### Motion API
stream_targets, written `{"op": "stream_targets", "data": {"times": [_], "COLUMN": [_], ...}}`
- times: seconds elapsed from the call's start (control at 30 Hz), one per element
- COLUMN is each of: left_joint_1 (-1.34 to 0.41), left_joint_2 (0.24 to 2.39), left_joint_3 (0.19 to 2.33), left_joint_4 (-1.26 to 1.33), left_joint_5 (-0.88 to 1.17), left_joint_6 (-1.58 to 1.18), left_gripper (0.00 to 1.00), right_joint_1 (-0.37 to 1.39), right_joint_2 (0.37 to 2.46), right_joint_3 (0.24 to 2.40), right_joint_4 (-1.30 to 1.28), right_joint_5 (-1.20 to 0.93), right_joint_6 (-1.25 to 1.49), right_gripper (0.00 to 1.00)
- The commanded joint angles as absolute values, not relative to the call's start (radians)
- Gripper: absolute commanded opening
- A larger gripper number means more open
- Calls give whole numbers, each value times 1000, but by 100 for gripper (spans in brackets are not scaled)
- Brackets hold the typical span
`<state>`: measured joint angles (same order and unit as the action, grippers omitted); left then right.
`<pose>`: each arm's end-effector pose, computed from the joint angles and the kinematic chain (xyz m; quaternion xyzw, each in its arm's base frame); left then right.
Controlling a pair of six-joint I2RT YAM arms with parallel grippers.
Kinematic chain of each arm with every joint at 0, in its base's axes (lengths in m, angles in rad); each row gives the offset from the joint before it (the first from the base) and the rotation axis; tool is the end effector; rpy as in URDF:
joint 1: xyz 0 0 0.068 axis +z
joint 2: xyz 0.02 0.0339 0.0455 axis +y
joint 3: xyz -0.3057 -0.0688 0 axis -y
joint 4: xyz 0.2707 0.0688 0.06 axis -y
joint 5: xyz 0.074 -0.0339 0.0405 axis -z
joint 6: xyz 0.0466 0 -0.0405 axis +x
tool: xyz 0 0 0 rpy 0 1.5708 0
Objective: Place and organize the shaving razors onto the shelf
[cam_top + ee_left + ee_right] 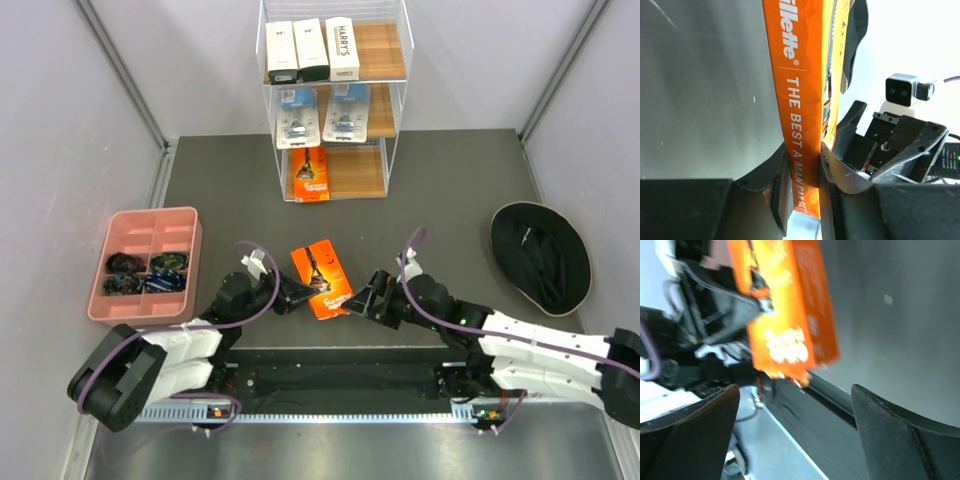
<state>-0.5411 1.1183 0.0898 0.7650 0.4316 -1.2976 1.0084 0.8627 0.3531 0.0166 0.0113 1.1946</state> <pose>0.1526 -0.1144 0.1572 -0.1654 0.7687 -0.5754 0.2250 0.1033 0.1630 0.2090 0.0827 0.8543 0.4555 0.2364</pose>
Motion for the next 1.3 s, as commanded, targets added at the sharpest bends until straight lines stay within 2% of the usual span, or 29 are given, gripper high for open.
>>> {"op": "stream_targets", "data": {"times": [0.0,0.17,0.23,0.47,0.7,0.73,0.97,1.0,1.07,1.13,1.27], "left_joint_1": [-525,-511,-505,-491,-488,-488,-486,-486,-486,-486,-485], "left_joint_2": [1048,982,962,951,911,907,894,894,894,896,897], "left_joint_3": [63,63,63,58,51,52,48,48,48,48,54], "left_joint_4": [924,877,871,862,812,798,776,776,767,759,742], "left_joint_5": [433,394,385,405,391,388,382,382,382,383,393], "left_joint_6": [-1387,-1417,-1430,-1437,-1425,-1421,-1413,-1413,-1408,-1402,-1384], "left_gripper": [6,4,3,1,1,1,4,5,15,32,52], "right_joint_1": [1022,1022,1022,1022,1022,1022,1023,1023,1023,1023,1022], "right_joint_2": [962,1124,1153,1207,1226,1229,1213,1212,1207,1200,1181], "right_joint_3": [371,417,417,449,459,457,430,426,420,414,400], "right_joint_4": [348,472,515,606,649,661,660,660,660,655,641], "right_joint_5": [5,-26,-29,-26,-60,-64,-54,-51,-46,-43,-28], "right_joint_6": [1210,1232,1256,1264,1292,1295,1315,1315,1316,1316,1319], "right_gripper": [92,89,84,73,45,38,11,9,6,3,1]}}
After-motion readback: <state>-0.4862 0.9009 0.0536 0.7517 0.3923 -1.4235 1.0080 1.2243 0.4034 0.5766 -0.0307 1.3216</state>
